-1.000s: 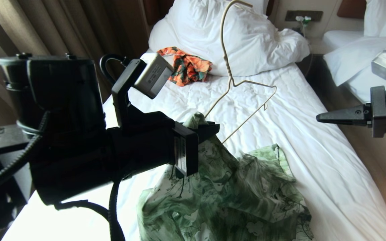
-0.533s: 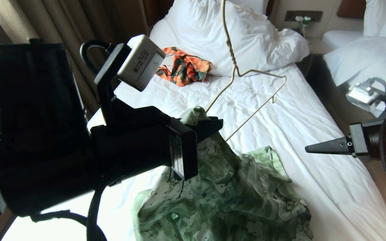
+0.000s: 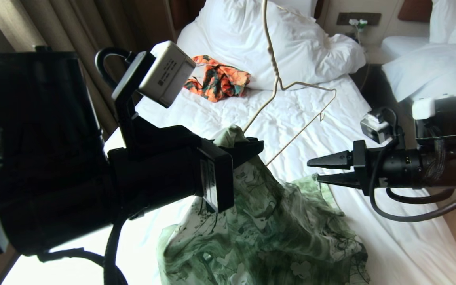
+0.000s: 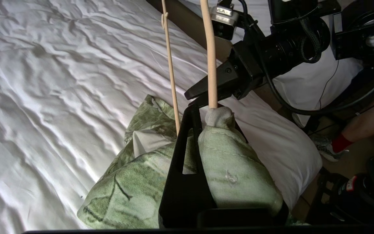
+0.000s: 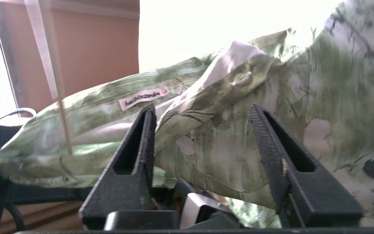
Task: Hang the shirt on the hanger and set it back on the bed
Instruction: Hook the other side of the shirt onto the hanger
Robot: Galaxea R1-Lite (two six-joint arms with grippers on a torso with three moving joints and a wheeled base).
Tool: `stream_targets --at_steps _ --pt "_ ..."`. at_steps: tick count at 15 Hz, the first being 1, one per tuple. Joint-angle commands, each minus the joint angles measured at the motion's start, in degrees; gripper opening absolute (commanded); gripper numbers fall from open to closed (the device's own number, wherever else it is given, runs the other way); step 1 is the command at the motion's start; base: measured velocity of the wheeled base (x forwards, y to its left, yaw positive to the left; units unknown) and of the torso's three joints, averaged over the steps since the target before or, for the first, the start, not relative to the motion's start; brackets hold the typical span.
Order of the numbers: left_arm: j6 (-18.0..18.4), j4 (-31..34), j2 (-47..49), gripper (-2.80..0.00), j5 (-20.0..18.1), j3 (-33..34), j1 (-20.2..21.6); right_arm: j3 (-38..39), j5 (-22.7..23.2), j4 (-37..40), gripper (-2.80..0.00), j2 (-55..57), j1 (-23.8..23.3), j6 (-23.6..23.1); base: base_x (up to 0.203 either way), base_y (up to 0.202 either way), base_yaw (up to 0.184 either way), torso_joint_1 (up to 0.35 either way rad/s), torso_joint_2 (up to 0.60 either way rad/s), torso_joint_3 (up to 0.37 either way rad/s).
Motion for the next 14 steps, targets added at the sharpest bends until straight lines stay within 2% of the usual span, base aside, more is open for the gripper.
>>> stream_targets --at_steps 1,3,5,14 --pt "-0.02 -0.26 0.17 -2.80 0.06 -0.11 0.11 -0.09 -1.63 -0.20 0.00 3.16 2.35 3.77 0.000 0.000 0.000 0.000 0.00 0.000" --pt "-0.02 -0.34 0.09 -2.80 0.15 -0.11 0.11 -0.60 -4.62 -0.26 0.00 4.34 4.08 7.04 0.000 0.000 0.000 0.000 0.00 0.000" --pt "-0.02 -0.34 0.08 -2.80 0.15 -0.11 0.11 -0.85 -4.94 -0.28 0.00 4.44 4.98 9.18 0.000 0.000 0.000 0.000 0.00 0.000" --pt "0.07 -0.34 -0.36 -2.80 0.86 0.07 0.20 -3.99 -5.12 -0.51 0.00 6.37 6.91 11.46 0.000 0.000 0.000 0.000 0.00 0.000"
